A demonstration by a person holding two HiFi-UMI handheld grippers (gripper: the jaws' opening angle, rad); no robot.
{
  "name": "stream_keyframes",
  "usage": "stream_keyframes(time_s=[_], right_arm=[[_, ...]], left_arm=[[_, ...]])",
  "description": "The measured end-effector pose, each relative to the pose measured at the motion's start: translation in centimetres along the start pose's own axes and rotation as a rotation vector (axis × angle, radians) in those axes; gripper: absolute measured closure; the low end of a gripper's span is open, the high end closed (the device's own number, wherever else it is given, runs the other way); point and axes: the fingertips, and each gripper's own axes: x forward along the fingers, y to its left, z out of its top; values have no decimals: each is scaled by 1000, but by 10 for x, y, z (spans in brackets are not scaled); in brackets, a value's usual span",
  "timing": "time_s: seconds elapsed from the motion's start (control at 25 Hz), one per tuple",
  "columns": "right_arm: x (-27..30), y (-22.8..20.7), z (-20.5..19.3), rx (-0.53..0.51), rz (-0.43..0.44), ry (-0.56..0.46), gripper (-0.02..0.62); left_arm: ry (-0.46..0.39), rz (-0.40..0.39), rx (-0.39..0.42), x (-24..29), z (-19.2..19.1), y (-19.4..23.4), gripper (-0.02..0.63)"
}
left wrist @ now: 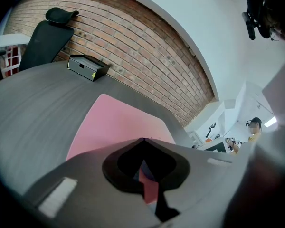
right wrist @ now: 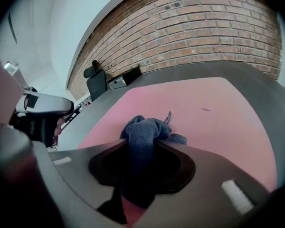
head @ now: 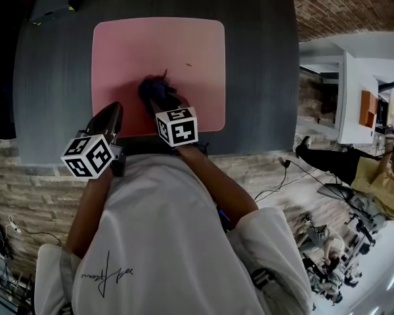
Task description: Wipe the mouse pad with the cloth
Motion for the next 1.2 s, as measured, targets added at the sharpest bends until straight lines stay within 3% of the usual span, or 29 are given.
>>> stream_keyframes(time_s=[0.8, 1.2], right_arm=[[32, 62, 6, -117, 135, 38, 457], [11, 64, 6, -92, 159, 28, 457]], left_arm=[[-57, -2, -8, -7, 16, -7, 595], [-69, -33, 29, -1, 28, -19, 595]])
